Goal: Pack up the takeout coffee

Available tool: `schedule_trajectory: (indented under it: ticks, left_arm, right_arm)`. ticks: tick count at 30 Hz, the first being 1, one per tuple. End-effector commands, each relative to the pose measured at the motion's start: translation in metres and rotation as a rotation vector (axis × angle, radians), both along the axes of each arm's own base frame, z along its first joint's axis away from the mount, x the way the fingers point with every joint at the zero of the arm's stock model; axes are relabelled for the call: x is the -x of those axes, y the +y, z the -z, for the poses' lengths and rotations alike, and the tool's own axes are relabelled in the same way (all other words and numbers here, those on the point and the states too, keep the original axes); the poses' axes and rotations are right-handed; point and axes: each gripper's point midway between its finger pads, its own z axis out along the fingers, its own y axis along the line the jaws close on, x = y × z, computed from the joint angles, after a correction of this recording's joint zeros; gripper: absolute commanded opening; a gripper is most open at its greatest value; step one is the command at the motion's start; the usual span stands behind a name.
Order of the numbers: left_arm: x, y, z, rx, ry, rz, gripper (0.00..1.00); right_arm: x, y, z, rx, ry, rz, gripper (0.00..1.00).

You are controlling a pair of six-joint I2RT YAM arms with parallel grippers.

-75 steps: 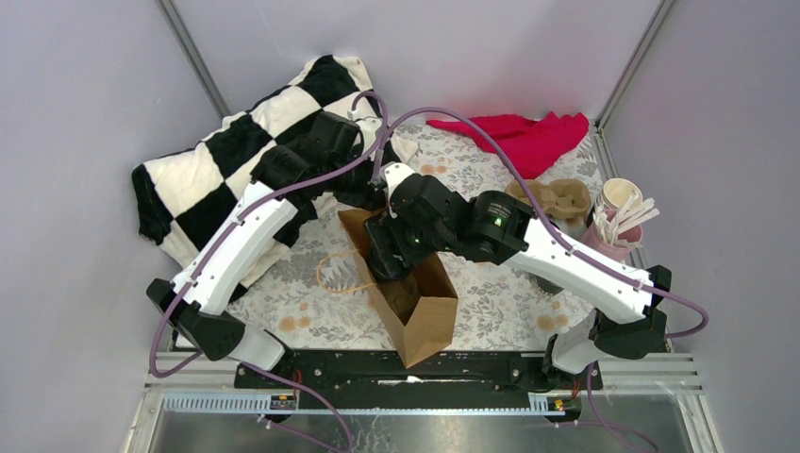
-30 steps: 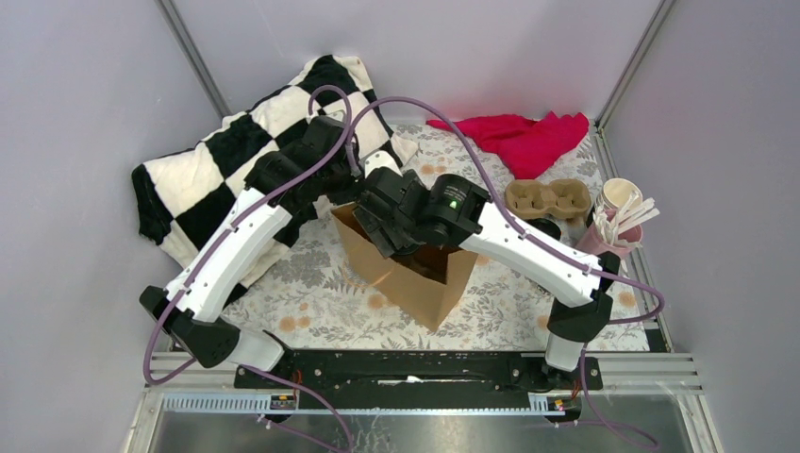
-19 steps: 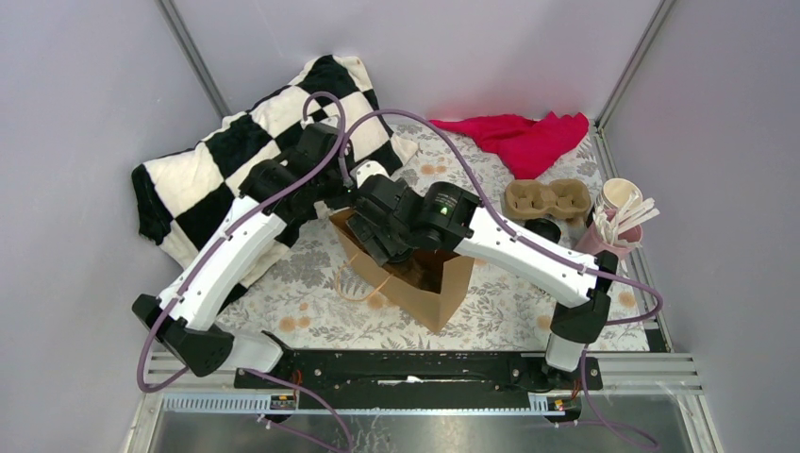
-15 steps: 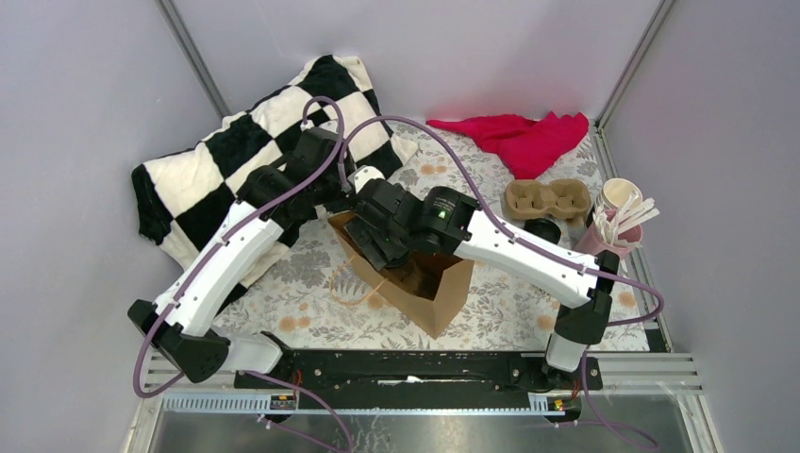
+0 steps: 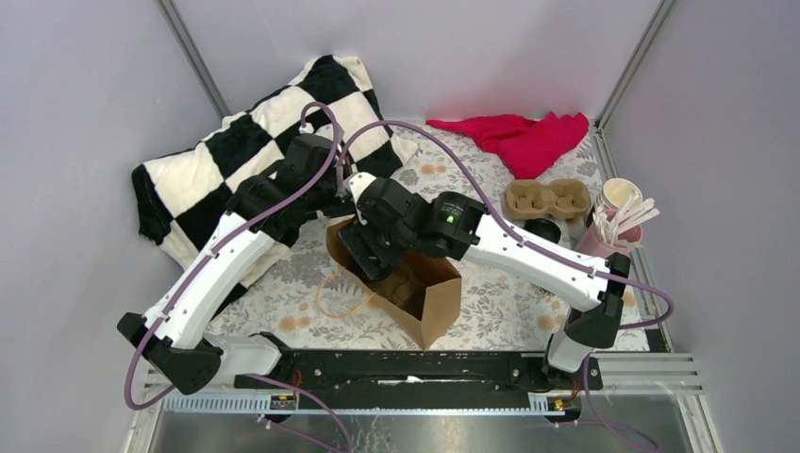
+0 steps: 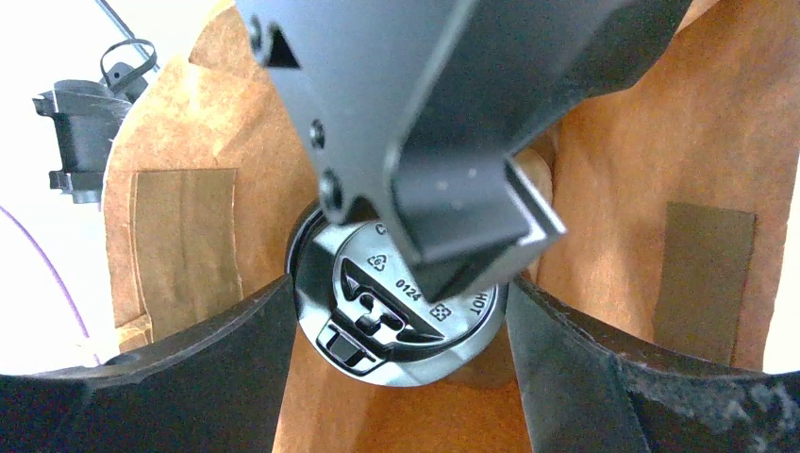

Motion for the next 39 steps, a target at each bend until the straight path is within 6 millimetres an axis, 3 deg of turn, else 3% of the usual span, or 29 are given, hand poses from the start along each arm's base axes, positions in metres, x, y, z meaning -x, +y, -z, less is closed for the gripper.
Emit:
schedule_trajectory:
  ticks: [1, 8, 18, 24, 31, 39]
  left_arm:
    - [-0.003, -0.006, -0.028, 0.065, -0.095, 0.020, 0.00]
    - [-0.007, -0.001, -0.031, 0.037, -0.123, 0.008, 0.00]
    - [-0.008, 0.002, -0.034, 0.001, -0.158, 0.035, 0.00]
    - [-0.004, 0.004, -0.030, -0.008, -0.156, 0.052, 0.00]
    - [-0.006, 0.008, -0.033, -0.025, -0.171, 0.041, 0.00]
    - [-0.005, 0.008, -0.042, -0.017, -0.200, 0.050, 0.00]
  right_arm:
    - [0.002, -0.018, -0.003, 0.025, 0.006, 0.025, 0.66]
    - [-0.003, -0.049, -0.001, 0.195, -0.056, -0.004, 0.65]
    - [0.017, -0.055, 0.020, 0.209, -0.013, -0.151, 0.65]
    - [0.020, -0.060, 0.019, 0.174, -0.024, -0.148, 0.65]
    - [0.042, -0.062, 0.022, 0.108, -0.007, -0.295, 0.65]
    - [0.016, -0.068, 0.022, 0.196, -0.062, -0.143, 0.65]
